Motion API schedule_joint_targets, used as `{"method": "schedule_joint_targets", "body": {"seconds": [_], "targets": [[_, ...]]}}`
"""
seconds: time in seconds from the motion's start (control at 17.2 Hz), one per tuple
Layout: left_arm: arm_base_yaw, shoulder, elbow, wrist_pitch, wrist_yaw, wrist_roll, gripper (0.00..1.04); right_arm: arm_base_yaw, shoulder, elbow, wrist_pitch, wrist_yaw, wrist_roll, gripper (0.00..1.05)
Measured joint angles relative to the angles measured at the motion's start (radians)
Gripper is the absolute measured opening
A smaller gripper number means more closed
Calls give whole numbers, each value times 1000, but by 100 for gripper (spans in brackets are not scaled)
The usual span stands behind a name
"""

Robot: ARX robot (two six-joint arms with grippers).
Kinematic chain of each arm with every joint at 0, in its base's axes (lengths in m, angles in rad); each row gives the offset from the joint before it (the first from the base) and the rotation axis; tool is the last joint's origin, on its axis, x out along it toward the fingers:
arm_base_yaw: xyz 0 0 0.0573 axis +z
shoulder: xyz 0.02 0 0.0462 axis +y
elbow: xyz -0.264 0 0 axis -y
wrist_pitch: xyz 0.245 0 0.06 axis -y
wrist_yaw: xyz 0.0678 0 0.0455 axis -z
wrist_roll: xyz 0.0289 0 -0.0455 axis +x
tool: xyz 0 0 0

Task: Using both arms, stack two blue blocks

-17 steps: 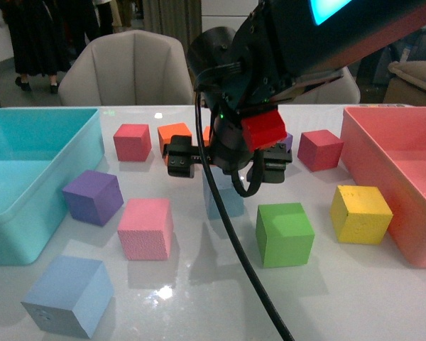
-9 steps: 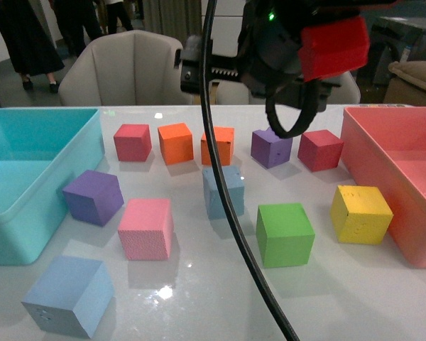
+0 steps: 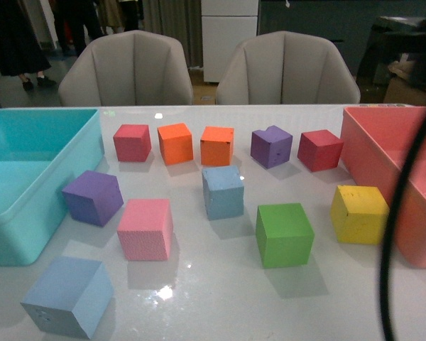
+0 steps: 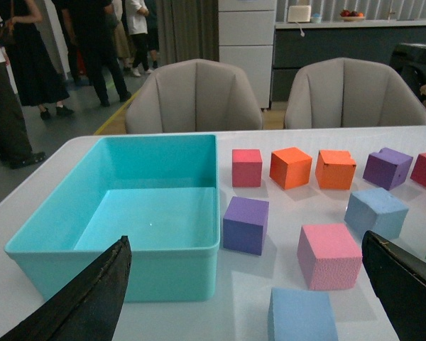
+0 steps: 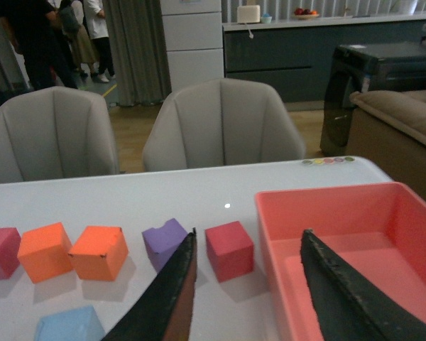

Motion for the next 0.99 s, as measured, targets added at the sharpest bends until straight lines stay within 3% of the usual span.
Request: {"method": "schedule_joint_targets", "body": {"seconds": [0.23, 0.7, 0.81, 0.99], "targets": [[0, 0, 0, 0, 0, 0, 98, -78, -485, -352, -182, -104, -42, 1], [0, 0, 0, 0, 0, 0, 98, -211, -807, -493, -318, -241, -41, 2], [0, 0, 0, 0, 0, 0, 98, -308, -874, -515, -374, -321, -43, 2], [0, 0, 0, 0, 0, 0, 98, -304, -945, -555, -405, -333, -44, 2]]}}
